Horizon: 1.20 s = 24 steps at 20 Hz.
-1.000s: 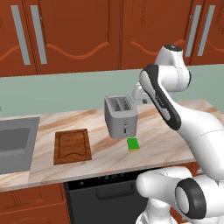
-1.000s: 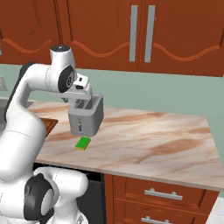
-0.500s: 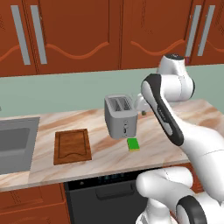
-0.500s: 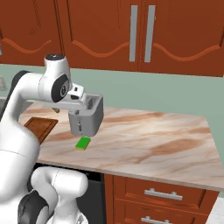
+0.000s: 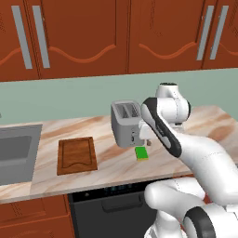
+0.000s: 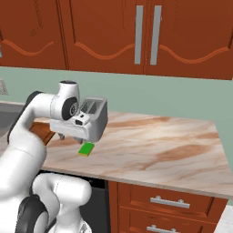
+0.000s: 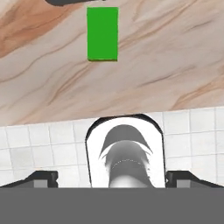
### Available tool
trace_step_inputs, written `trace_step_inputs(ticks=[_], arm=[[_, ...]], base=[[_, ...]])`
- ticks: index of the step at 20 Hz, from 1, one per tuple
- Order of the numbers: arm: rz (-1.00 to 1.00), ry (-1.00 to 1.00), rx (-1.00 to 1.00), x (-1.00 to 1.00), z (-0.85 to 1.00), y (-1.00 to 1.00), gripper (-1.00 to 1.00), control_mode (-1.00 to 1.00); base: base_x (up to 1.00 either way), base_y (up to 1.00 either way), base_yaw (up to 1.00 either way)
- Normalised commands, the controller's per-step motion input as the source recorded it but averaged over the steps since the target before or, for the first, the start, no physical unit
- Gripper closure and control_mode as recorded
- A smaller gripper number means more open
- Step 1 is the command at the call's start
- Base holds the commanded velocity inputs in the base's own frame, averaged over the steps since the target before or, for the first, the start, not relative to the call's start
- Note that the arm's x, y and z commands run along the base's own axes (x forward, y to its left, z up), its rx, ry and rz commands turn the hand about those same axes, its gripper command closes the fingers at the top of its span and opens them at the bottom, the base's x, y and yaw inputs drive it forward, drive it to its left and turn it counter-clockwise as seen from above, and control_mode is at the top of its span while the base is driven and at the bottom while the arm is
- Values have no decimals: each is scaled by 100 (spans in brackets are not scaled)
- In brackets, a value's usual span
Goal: Pick up the sponge from the counter and clean the cutting board by briefly scrubbing or pressing down on the cutting board. Once finished, release the sponge.
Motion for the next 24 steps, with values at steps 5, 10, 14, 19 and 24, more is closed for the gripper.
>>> trace_step_inputs(ticks=[5, 10, 14, 19, 24], arm=[[-12, 24, 6, 62, -39, -3, -100, -100], [-4, 12, 4, 52, -30, -4, -100, -100], [0, 3, -7, 0, -37, 0, -100, -100], [0, -12, -5, 0, -50, 2, -100, -100], [0, -5, 0, 9, -29, 0, -100, -100]], base=[[0, 0, 0], [0, 0, 0], [0, 0, 0], [0, 0, 0], [0, 0, 0]])
